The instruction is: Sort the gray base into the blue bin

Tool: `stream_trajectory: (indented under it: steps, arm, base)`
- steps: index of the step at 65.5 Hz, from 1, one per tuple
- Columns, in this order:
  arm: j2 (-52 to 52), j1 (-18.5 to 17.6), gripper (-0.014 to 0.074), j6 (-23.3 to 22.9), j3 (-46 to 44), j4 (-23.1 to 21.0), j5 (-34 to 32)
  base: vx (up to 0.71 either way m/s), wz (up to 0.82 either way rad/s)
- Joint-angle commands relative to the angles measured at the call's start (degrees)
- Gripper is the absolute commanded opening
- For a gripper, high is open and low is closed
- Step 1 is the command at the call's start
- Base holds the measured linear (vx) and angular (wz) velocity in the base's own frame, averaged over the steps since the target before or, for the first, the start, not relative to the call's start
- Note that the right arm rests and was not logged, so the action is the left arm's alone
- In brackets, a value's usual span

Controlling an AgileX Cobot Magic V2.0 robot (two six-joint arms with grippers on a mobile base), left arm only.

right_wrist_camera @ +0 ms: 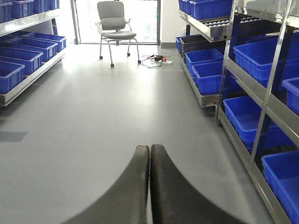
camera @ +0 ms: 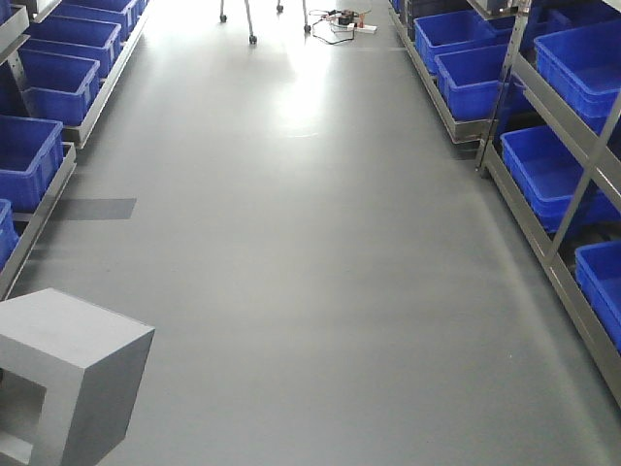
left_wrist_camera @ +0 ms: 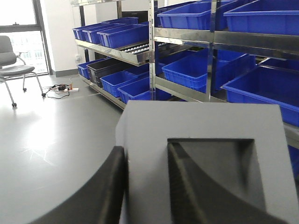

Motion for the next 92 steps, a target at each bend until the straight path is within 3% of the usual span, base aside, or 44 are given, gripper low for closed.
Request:
stream_trajectory:
  steps: [1,92]
  arm:
    - [0.5,-0.1,-0.0006,-0.4,-1.6,-1.1,-5.9]
    - [0.5,-0.1,-0.0006,-0.4,-1.6,-1.1,-5.9]
  base:
    - [0.42,-0.01]
    - [0.44,0.01]
